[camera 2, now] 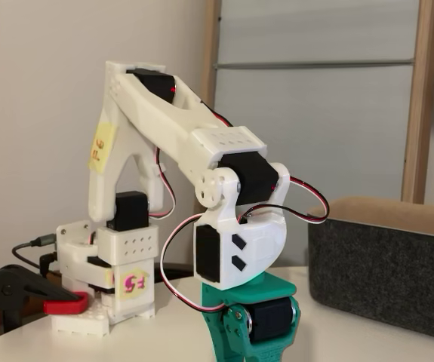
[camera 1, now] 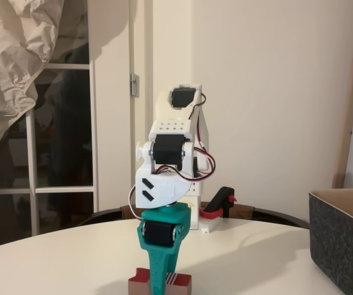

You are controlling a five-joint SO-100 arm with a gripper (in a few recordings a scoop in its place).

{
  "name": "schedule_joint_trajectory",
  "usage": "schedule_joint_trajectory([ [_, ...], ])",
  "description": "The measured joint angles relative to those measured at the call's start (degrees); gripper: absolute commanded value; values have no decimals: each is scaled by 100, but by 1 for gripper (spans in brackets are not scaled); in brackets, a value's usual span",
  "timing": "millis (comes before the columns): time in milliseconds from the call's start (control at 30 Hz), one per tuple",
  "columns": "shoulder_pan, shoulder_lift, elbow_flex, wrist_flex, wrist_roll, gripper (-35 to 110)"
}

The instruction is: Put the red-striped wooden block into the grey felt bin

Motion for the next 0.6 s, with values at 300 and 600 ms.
schedule_joint_trajectory([
  [300,132,114,0,0,132,2],
  [600,158,281,18,0,105,1],
])
